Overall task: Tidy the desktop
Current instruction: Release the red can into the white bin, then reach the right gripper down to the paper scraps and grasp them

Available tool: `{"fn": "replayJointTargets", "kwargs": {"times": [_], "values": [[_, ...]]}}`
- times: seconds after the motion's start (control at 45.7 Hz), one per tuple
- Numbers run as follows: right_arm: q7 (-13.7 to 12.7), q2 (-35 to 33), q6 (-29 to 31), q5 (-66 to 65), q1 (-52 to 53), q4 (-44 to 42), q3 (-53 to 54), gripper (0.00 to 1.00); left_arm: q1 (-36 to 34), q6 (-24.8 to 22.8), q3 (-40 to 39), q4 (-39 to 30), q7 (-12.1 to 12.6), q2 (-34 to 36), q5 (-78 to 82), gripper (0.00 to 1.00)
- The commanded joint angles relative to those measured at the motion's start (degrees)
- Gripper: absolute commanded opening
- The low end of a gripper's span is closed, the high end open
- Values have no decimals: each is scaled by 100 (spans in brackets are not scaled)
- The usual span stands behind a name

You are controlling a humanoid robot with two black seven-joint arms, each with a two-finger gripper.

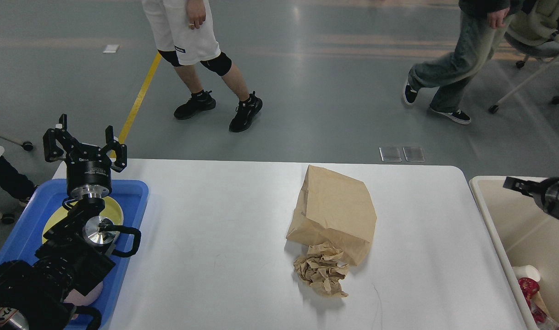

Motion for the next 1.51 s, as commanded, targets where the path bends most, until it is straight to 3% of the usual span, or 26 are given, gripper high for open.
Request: {"fn": "replayJointTargets", "kwargs": {"times": [0.0, 0.109, 0.35, 0.525, 0.635, 0.788, 1.138, 1.488], "values": [[7, 518, 207, 6, 1356, 940, -901, 100, 0, -1, 0, 0, 0, 0, 0, 96], [7, 914, 838, 15, 2262, 1626, -1139, 100, 0, -1, 0, 0, 0, 0, 0, 96], [43, 1300, 3527, 24, 4029, 2716, -1052, 100, 0, 7, 0, 0, 0, 0, 0, 96], [60, 1617, 4461, 24, 4663, 3411, -754, 100, 0, -1, 0, 8, 0, 0, 0, 96], [51, 1608, 4452, 33, 4409, 3631, -297, 100, 0, 7, 0, 0, 0, 0, 0, 96], [8, 1635, 4215, 24, 3215, 3517, 556, 100, 0, 7, 0, 0, 0, 0, 0, 96], [-1, 1766, 2669, 24, 1201, 3130, 1611, 100, 0, 7, 0, 0, 0, 0, 0, 96], [-1, 1933, 2519, 24, 357, 2515, 2059, 100, 0, -1, 0, 0, 0, 0, 0, 96]]}}
